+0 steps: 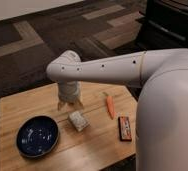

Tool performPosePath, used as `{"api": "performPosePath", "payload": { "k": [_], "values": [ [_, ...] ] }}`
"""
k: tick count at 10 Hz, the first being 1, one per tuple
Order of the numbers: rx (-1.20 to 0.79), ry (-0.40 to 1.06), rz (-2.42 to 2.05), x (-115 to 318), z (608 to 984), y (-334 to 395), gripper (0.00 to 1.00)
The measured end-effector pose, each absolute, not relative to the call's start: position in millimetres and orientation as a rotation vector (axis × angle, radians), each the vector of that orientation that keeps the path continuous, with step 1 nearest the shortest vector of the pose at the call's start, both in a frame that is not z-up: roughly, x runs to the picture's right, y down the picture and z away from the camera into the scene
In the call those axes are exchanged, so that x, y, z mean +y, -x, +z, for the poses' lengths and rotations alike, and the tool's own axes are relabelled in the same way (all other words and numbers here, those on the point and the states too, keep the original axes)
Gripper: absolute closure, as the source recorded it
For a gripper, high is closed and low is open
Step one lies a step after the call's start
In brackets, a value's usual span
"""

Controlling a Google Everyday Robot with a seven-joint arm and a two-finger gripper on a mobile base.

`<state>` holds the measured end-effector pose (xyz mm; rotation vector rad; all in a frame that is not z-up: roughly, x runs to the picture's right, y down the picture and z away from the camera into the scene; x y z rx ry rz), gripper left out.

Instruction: Pick up the ceramic cup

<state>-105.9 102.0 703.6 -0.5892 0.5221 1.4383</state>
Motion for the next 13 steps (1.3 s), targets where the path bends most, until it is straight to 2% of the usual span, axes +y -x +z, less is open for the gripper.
{"api": "performPosePath", "payload": {
  "k": [6,13],
  "values": [
    [0.538,0.518,1.577,57.1,725.2,86.6,0.35],
    [0.551,0.516,1.632,12.1,774.2,52.9,0.35]
  ]
}}
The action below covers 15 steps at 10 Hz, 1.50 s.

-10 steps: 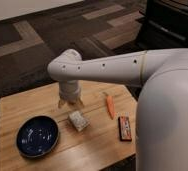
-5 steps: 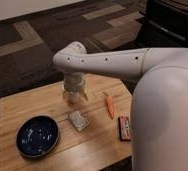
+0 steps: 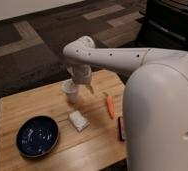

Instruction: Pick up the ceramic cup

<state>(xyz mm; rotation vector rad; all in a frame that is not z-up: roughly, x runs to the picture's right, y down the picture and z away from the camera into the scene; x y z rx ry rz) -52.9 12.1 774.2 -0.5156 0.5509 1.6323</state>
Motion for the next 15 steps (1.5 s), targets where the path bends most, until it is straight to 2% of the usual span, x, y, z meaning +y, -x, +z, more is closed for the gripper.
{"api": "performPosePath", "payload": {
  "k": [5,6,8,9,10,12,15],
  "values": [
    [0.575,0.57,1.609,18.7,806.6,54.5,0.37],
    [0.586,0.563,1.606,19.1,810.6,52.6,0.46],
    [0.603,0.548,1.586,18.7,816.4,57.3,0.74],
    [0.606,0.534,1.571,16.6,817.1,60.6,0.91],
    [0.605,0.529,1.567,14.9,817.0,62.6,0.99],
    [0.588,0.524,1.557,7.6,810.7,74.1,1.0],
    [0.506,0.471,1.547,-24.3,778.0,83.8,1.0]
  ]
}}
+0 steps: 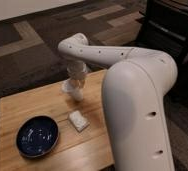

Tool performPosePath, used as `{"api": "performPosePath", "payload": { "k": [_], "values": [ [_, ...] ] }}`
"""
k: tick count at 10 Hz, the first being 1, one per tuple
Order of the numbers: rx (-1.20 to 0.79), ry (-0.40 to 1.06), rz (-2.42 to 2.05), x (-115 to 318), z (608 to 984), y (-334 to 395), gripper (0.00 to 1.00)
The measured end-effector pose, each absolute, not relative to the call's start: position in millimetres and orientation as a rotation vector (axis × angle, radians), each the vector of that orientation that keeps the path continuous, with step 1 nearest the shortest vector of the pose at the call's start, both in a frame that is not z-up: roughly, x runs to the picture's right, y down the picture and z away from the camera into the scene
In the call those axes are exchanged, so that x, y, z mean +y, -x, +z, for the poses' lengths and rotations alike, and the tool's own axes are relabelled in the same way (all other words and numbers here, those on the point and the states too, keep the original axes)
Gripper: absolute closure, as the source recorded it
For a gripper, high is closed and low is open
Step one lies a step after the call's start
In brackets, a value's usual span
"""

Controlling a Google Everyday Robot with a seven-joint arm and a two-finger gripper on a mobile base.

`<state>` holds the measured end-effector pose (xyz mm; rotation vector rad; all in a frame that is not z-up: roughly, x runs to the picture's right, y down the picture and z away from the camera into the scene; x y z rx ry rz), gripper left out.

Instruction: Pick up the ceramic cup

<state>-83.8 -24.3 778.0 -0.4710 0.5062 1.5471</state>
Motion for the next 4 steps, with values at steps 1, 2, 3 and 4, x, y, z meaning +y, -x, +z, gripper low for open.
{"api": "performPosePath", "payload": {
  "k": [1,2,3,4],
  "values": [
    [0.475,0.455,1.54,-33.8,765.1,89.6,1.0],
    [0.447,0.447,1.533,-41.4,751.6,93.1,1.0],
    [0.444,0.445,1.532,-42.3,750.1,92.0,1.0],
    [0.443,0.446,1.53,-42.3,749.9,93.2,1.0]
  ]
}}
